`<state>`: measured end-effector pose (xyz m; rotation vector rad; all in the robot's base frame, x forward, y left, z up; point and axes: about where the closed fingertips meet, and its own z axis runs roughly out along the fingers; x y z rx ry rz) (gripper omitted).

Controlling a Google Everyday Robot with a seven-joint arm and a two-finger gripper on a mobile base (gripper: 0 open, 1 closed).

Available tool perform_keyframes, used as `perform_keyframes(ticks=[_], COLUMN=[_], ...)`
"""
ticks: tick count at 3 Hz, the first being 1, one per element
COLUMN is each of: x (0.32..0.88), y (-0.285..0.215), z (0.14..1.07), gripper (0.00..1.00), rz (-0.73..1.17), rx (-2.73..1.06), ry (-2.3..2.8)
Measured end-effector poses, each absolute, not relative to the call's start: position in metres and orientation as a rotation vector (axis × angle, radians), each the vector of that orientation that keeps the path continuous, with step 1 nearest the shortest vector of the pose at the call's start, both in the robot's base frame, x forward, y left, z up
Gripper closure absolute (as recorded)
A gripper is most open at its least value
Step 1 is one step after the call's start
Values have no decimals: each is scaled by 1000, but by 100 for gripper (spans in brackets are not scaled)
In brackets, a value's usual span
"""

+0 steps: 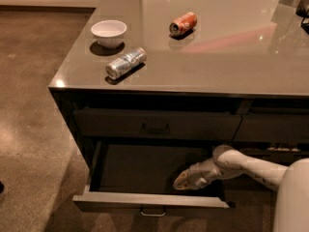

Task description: Open middle drawer

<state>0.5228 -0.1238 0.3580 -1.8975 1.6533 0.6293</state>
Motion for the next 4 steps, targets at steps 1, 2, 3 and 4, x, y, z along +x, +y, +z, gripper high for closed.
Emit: perform_keyframes(ticks=[1,2,3,4], x=[506,479,458,432], y=[-147,-163,-159,-148], z=[366,388,398,402], gripper=[100,100,100,100], rz=[708,789,907,1066], rx=[-1854,-1873,-1927,-1956], ry=[1616,1592,1562,1487])
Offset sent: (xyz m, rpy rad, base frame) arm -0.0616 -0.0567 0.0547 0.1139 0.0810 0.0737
